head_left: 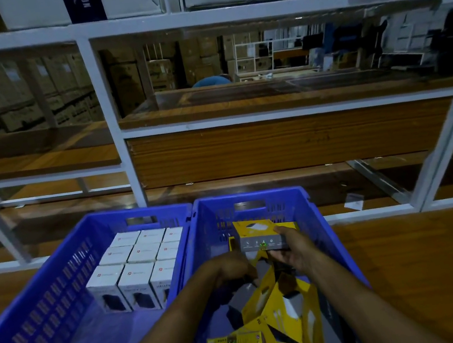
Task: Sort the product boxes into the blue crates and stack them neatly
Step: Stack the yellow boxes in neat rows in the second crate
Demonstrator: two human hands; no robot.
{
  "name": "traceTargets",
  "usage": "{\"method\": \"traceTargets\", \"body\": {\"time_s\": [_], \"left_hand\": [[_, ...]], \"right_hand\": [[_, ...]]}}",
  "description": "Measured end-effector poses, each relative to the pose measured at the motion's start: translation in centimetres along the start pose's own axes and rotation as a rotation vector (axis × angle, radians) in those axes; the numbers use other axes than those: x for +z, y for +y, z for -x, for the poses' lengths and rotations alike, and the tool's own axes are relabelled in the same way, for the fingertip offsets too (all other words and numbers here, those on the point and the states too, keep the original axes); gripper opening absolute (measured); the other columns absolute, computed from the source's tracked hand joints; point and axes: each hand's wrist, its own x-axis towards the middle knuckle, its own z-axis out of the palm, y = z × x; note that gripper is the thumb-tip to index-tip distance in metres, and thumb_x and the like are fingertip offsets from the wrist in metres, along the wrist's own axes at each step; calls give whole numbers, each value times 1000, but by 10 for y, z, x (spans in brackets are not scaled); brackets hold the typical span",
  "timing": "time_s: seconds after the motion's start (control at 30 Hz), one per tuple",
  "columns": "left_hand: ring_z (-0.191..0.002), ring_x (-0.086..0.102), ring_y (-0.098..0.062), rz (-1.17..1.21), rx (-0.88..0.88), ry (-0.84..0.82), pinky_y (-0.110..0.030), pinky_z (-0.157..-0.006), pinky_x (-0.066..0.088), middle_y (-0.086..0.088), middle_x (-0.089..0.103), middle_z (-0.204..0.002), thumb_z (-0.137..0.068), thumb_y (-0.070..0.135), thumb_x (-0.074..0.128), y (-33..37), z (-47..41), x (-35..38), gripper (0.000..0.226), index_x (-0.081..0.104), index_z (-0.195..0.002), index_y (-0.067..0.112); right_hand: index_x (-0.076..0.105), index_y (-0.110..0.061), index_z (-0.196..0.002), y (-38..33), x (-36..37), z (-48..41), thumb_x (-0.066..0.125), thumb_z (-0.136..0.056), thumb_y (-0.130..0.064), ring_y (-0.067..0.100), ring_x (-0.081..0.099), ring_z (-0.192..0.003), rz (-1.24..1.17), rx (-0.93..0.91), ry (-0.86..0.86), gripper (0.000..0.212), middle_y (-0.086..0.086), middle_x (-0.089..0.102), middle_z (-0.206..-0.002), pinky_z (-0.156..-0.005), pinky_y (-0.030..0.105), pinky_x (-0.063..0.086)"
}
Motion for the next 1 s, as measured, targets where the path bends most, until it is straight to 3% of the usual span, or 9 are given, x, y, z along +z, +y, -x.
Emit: {"method": "traceTargets", "body": {"time_s": [0.13, 0.27, 0.4, 0.47, 0.6, 0.7, 0.77, 0.83, 1.0], "left_hand": [[-67, 67, -7, 42, 30, -131, -22, -54, 53, -4, 72, -86, -94, 12, 62, 1, 3, 2, 23, 71, -107, -4], [-86, 67, -11, 75, 50, -250, -26, -60, 56, -6, 72, -101, -94, 18, 62, 0, 3, 1, 13, 71, -100, 10], [-66, 57, -20, -276, 23, 62, -25, -55, 44, -10, 62, -78, -93, 18, 61, -8, -8, -6, 16, 64, -81, 8], [-81, 59, -27, -571, -38, 247, -33, -66, 45, -18, 62, -97, -92, 27, 61, -14, -16, -12, 25, 63, -96, 2], [-120, 55, -34, -539, -167, 250, -35, -86, 47, -20, 49, -139, -88, 28, 70, -21, -35, -8, 68, 38, -140, -2], [-127, 51, -35, -559, -191, 272, -36, -94, 47, -22, 41, -147, -87, 25, 73, -24, -47, -5, 86, 21, -149, -5], [-127, 52, -34, -544, -202, 312, -36, -95, 48, -22, 43, -145, -87, 23, 71, -27, -57, -5, 79, 26, -146, -5], [-127, 53, -33, -521, -227, 339, -35, -95, 48, -23, 43, -145, -88, 22, 68, -27, -63, -4, 79, 23, -146, -8], [-123, 56, -34, -446, -259, 379, -36, -86, 49, -22, 48, -141, -89, 19, 68, -26, -76, 2, 82, 19, -148, -8]], "right_hand": [[59, -8, -97, 6, 2, -3, 68, -92, -21, 28, 64, -85, 2, -26, 9, 17, 14, 63, -96, -61, 36, 56], [60, -2, -85, 21, 9, -2, 69, -91, -14, 30, 64, -74, 110, -74, 73, 16, 16, 64, -82, -60, 38, 56], [61, 3, -77, 38, 14, -2, 72, -87, -7, 35, 64, -71, 204, -91, 70, 18, 23, 62, -77, -68, 54, 56], [56, 1, -73, 40, 15, -5, 68, -89, -1, 33, 62, -72, 164, -77, 66, 21, 20, 58, -74, -69, 50, 57], [45, -3, -61, 44, 13, -8, 66, -92, -3, 29, 57, -70, 248, -114, 89, 37, 16, 47, -67, -65, 43, 58], [48, -12, -60, 48, 13, -9, 72, -89, -14, 27, 54, -69, 520, -254, 77, 39, 8, 44, -64, -71, 43, 52], [65, -10, -88, 51, 15, -7, 76, -85, -29, 31, 59, -90, 912, -377, 105, 22, 11, 60, -88, -77, 40, 46], [62, -13, -112, 56, 13, -12, 75, -84, -39, 34, 58, -104, 1175, -455, 181, 40, 12, 59, -113, -79, 33, 44], [63, -16, -91, 54, 14, -15, 62, -88, -23, 29, 63, -87, 1284, -554, 199, 7, 7, 67, -93, -68, 33, 52]]}}
